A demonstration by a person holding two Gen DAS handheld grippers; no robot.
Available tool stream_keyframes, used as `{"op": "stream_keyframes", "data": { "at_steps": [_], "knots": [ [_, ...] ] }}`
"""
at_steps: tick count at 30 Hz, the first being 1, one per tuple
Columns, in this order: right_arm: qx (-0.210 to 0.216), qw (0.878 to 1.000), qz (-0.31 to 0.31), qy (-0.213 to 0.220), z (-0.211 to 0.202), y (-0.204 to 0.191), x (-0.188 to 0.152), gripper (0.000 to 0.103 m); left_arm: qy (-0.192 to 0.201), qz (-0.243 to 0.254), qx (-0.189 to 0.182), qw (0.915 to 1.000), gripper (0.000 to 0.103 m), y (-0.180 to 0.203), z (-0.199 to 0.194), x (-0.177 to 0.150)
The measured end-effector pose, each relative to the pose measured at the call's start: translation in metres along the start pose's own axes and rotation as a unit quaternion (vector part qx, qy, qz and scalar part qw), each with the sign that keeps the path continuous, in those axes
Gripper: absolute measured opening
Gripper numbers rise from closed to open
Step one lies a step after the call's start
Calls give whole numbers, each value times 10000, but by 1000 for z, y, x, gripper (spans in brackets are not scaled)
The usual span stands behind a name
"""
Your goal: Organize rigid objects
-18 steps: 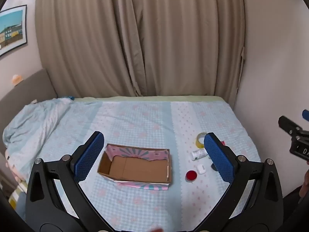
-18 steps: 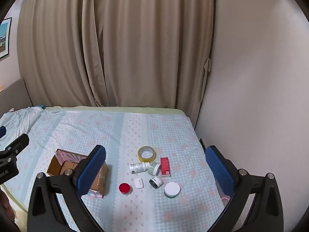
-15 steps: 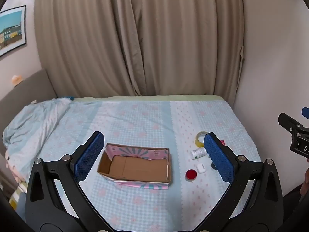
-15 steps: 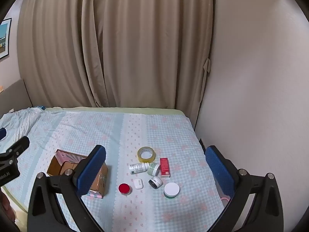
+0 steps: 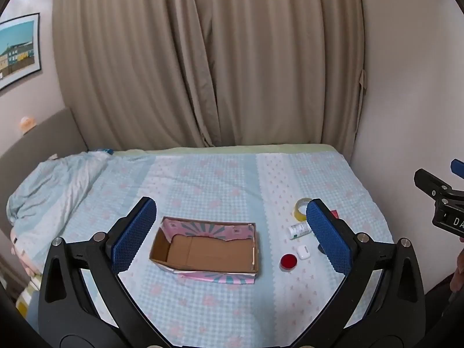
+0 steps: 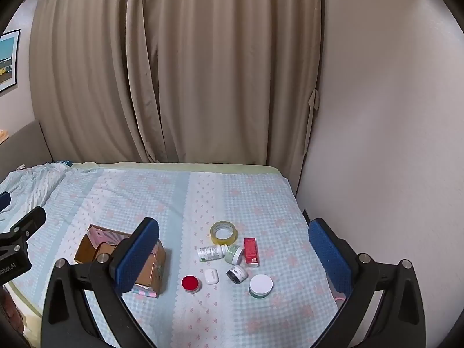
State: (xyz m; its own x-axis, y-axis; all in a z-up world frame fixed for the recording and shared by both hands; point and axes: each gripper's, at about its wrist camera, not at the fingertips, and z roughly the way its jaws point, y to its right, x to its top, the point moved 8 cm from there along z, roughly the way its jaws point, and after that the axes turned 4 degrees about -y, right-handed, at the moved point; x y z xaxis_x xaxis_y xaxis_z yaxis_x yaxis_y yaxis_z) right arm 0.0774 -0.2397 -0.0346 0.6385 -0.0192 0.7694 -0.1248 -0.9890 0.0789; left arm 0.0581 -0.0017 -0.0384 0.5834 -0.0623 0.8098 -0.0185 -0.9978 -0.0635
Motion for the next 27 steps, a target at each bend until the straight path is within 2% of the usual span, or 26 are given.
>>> {"op": "stream_keyframes", "data": {
  "at_steps": [27],
  "knots": [
    [-55, 10000, -7, 28, -3, -1, -1, 103, 74, 43, -98, 9999, 103, 3, 6, 4]
  ]
}}
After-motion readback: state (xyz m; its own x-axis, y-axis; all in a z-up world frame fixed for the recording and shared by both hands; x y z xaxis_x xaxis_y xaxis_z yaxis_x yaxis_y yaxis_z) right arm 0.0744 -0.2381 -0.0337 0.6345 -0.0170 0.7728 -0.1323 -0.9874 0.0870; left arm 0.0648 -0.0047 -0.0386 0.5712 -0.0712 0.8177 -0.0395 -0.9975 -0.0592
